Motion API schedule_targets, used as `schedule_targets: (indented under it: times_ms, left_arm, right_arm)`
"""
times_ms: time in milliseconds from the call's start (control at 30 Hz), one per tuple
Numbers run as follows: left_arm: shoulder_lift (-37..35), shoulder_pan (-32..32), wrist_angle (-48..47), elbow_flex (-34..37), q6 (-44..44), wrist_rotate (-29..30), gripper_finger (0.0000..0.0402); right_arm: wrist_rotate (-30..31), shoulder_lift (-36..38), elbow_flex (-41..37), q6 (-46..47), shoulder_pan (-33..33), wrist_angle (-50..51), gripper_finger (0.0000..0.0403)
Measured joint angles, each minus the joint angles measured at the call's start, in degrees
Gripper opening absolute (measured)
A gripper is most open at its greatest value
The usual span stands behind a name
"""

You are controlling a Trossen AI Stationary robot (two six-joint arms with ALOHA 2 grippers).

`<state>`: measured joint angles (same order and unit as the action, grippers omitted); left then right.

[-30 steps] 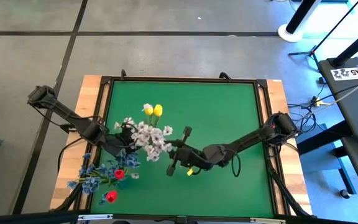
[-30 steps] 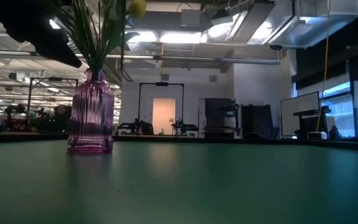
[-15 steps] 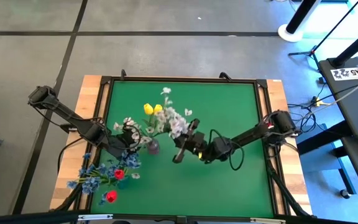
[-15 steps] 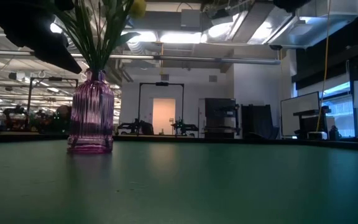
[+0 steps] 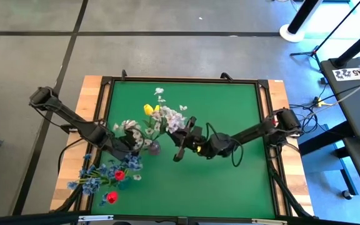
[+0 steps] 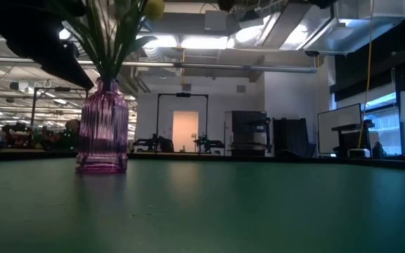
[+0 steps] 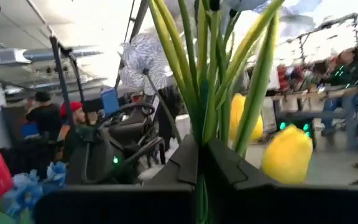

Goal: Sort flowers into vase by color
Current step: Put the white flowers into the violet vase

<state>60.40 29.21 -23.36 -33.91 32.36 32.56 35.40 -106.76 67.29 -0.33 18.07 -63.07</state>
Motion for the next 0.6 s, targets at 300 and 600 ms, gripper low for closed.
schedule_targets:
  times_ms: [300,600]
  left_arm:
    - [4.3,0.0,1.9,0.0,-1.1,2.5,0.0192]
    - [4.6,-0.1,3.8,0.0,-1.6,2.9,0.0192]
  right_arm:
    - [-3.2,0.5,0.0,1.6,-1.2,0.8,0.001]
    - [-4.6,0.7,0.1,1.4,-1.8,5.2,0.001]
